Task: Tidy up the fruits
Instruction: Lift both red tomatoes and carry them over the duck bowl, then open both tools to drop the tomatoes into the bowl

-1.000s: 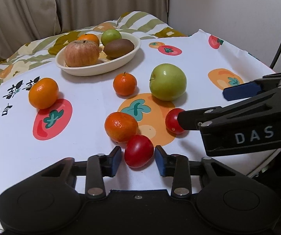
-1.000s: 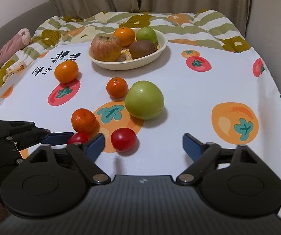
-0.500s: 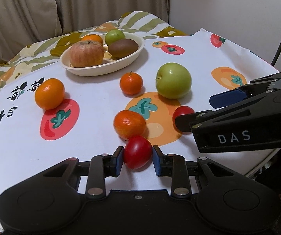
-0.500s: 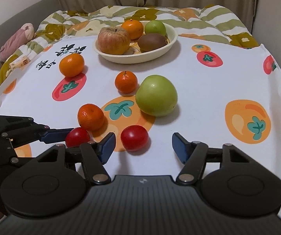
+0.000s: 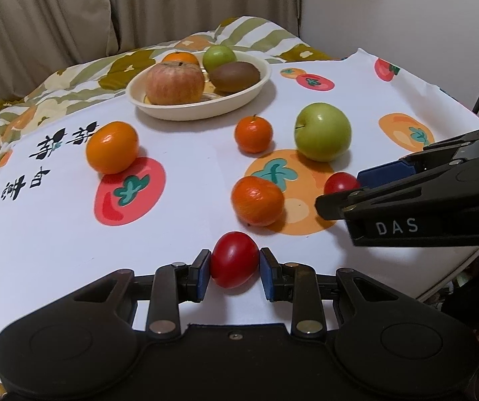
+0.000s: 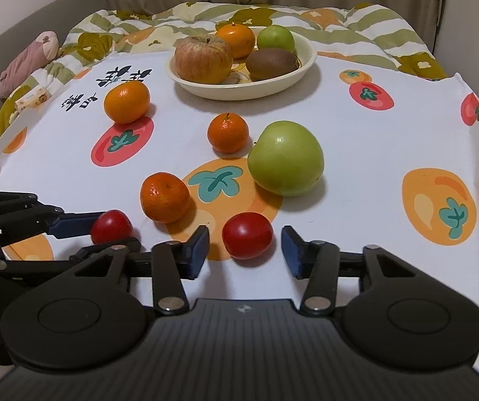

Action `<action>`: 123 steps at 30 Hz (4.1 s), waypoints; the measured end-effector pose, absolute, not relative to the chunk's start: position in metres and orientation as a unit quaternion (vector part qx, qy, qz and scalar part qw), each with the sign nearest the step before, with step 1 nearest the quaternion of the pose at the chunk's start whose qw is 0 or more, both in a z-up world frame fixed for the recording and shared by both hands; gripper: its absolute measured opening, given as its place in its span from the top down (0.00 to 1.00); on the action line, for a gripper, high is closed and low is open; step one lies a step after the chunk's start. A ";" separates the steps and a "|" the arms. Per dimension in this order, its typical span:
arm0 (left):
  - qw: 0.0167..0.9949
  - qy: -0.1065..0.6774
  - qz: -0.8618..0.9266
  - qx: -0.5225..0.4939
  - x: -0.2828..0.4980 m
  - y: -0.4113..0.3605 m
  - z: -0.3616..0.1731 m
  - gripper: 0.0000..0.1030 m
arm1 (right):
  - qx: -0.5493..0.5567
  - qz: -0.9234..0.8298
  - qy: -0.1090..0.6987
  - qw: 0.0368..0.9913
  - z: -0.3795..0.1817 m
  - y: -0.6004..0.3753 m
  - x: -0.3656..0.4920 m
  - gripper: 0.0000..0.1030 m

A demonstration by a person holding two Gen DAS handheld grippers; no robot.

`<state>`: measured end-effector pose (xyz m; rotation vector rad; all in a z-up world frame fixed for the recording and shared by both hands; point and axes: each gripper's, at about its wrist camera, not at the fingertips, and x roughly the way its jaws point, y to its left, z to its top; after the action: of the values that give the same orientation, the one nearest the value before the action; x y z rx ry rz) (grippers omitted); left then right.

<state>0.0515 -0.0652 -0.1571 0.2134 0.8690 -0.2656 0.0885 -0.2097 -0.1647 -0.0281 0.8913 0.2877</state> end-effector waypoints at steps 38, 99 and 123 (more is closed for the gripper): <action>0.928 0.334 -0.130 0.099 0.083 0.018 -0.035 0.67 | 0.009 0.081 0.369 0.926 -0.043 -0.157 0.097 0.53; 0.917 0.388 -0.055 0.076 0.281 -0.005 -0.065 0.15 | -0.024 0.156 0.424 0.892 -0.079 -0.199 0.321 0.53; 0.915 0.395 -0.031 0.075 0.243 0.012 -0.068 0.14 | -0.002 0.163 0.413 0.896 -0.079 -0.174 0.320 0.04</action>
<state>0.2430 0.0124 -0.0677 0.1535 0.8123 -0.0631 0.3201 -0.1742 -0.0787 -0.0049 0.8552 0.3375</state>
